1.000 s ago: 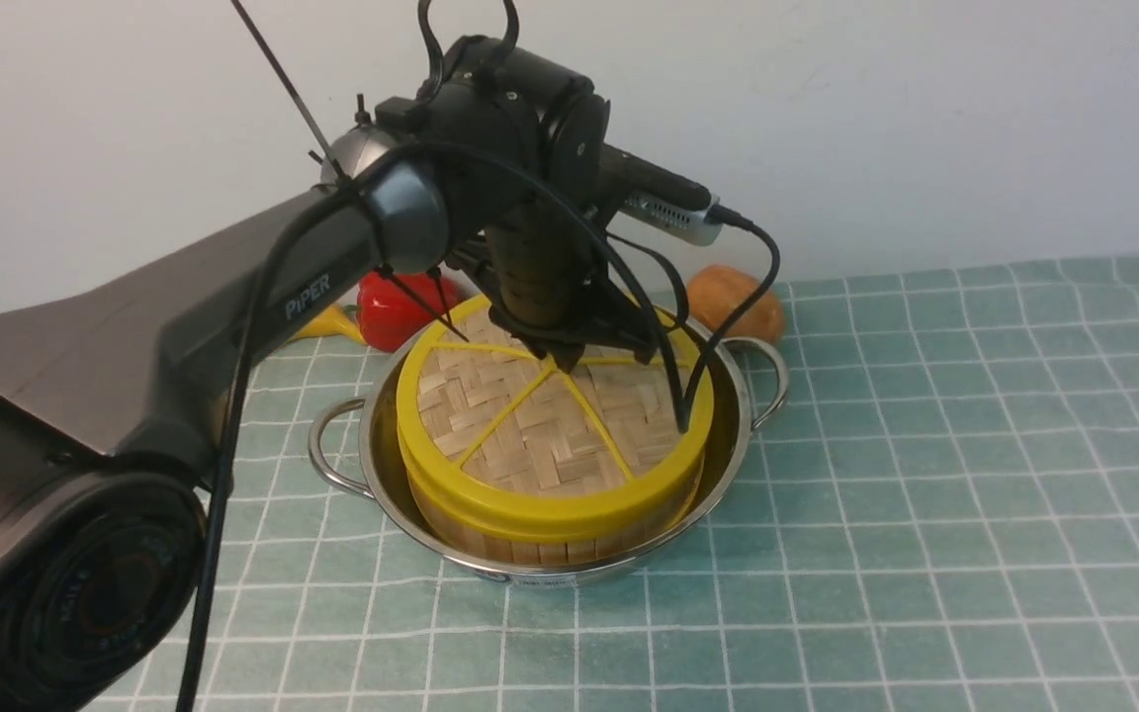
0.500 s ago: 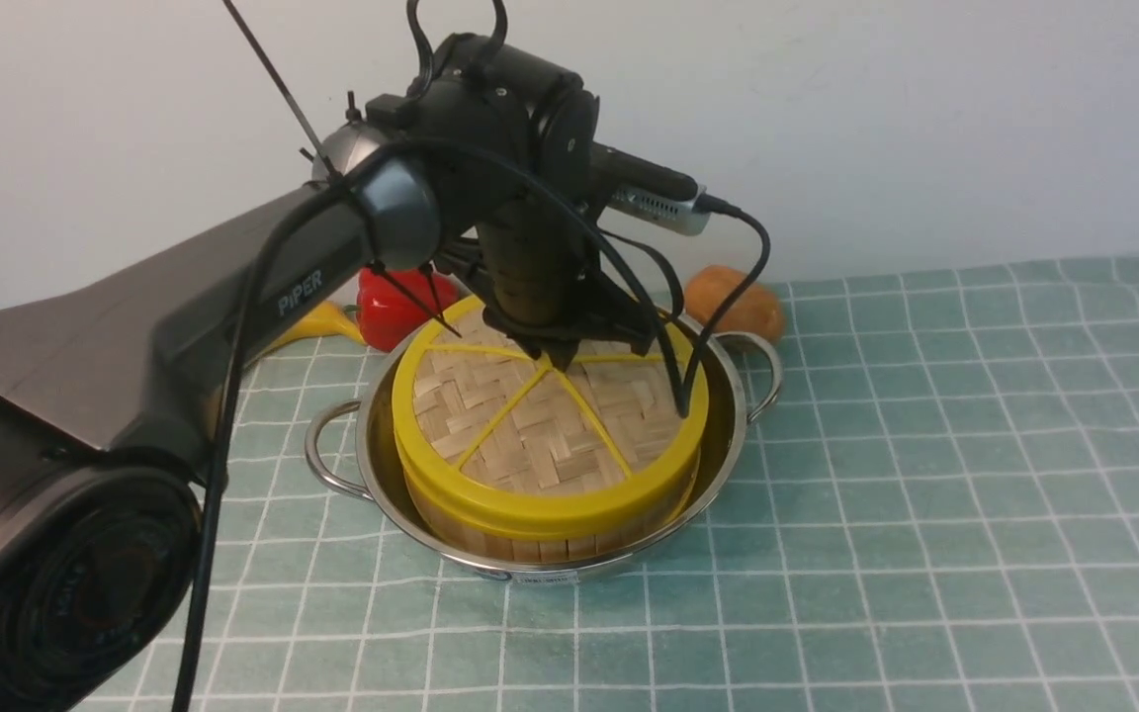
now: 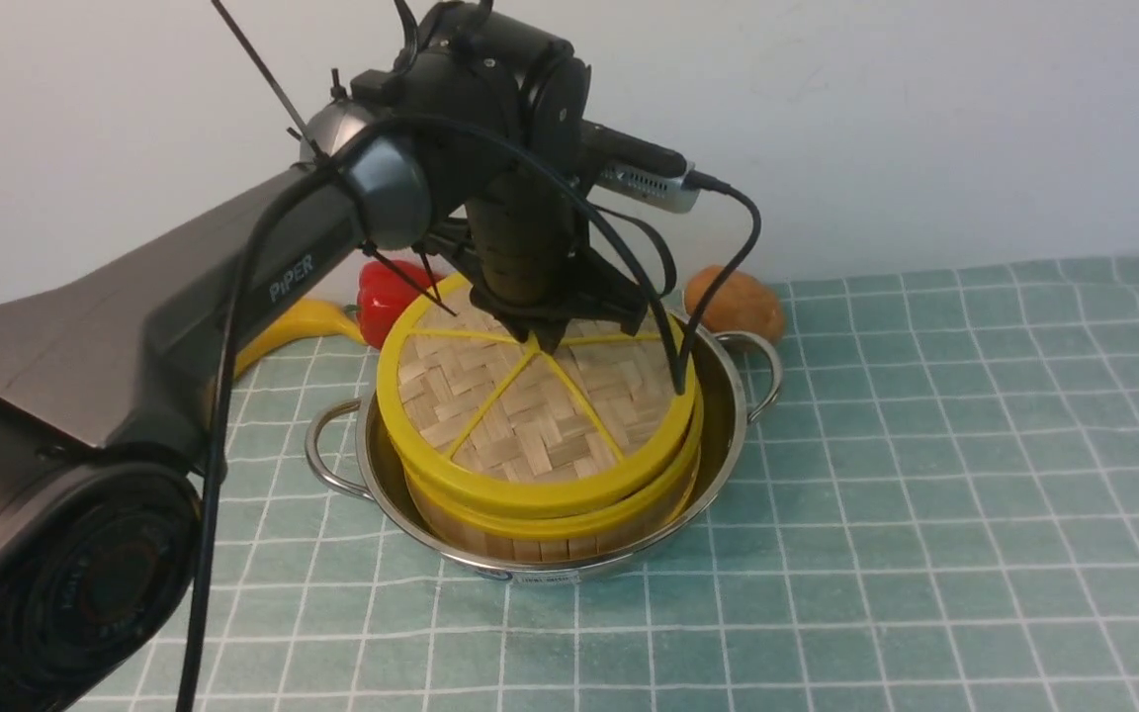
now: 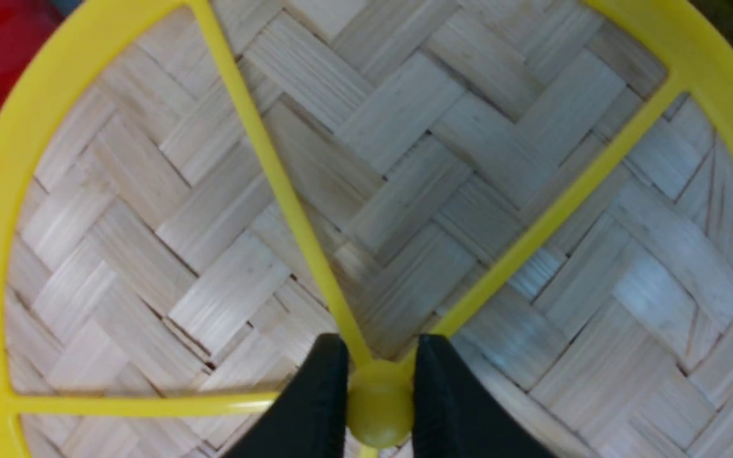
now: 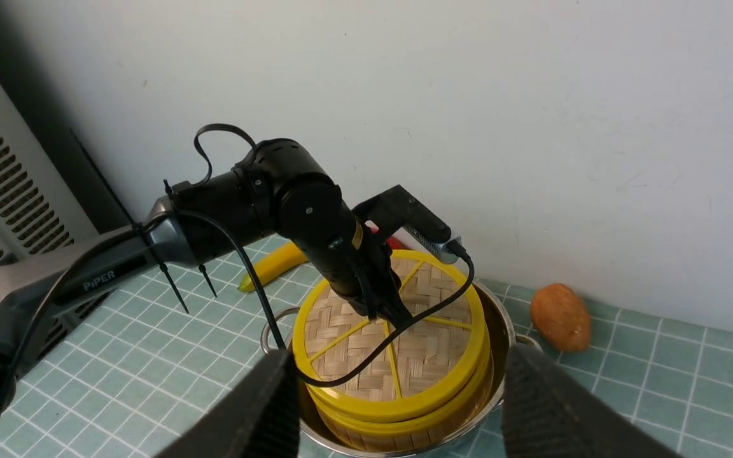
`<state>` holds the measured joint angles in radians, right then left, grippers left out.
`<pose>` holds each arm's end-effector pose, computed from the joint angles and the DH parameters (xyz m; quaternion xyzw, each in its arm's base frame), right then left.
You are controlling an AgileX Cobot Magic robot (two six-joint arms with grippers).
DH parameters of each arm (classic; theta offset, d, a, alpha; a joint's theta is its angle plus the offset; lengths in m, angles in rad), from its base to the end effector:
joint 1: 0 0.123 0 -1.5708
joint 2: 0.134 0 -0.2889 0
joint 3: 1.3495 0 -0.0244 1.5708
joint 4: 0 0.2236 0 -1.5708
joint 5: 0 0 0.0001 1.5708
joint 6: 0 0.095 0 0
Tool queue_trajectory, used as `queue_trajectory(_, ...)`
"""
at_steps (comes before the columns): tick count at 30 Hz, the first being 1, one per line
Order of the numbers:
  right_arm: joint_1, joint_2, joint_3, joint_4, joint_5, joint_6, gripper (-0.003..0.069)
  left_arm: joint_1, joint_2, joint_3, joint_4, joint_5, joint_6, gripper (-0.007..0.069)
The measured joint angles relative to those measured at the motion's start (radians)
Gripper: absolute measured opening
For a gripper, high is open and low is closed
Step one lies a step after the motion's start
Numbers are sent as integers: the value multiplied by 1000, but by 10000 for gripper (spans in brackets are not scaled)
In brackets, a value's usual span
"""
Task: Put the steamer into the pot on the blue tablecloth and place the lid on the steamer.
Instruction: 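Place the yellow bamboo steamer lid onto the steamer in the pot with the left gripper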
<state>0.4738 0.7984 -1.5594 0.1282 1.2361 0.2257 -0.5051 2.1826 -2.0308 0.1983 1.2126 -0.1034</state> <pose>0.0346 0.0306 0.5033 -0.1186 0.8200 0.2489 0.5015 0.4008 -0.2016 0.2559 0.2167 0.9604 0.0487 0.1679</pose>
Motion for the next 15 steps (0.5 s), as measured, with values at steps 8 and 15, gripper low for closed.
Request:
queue_trajectory(8,0,0,0,0,0,1,427,1,18,0,-14,7,1,123)
queue_trajectory(15,0,0,0,0,0,2,427,1,21,0,-16,3,8,123)
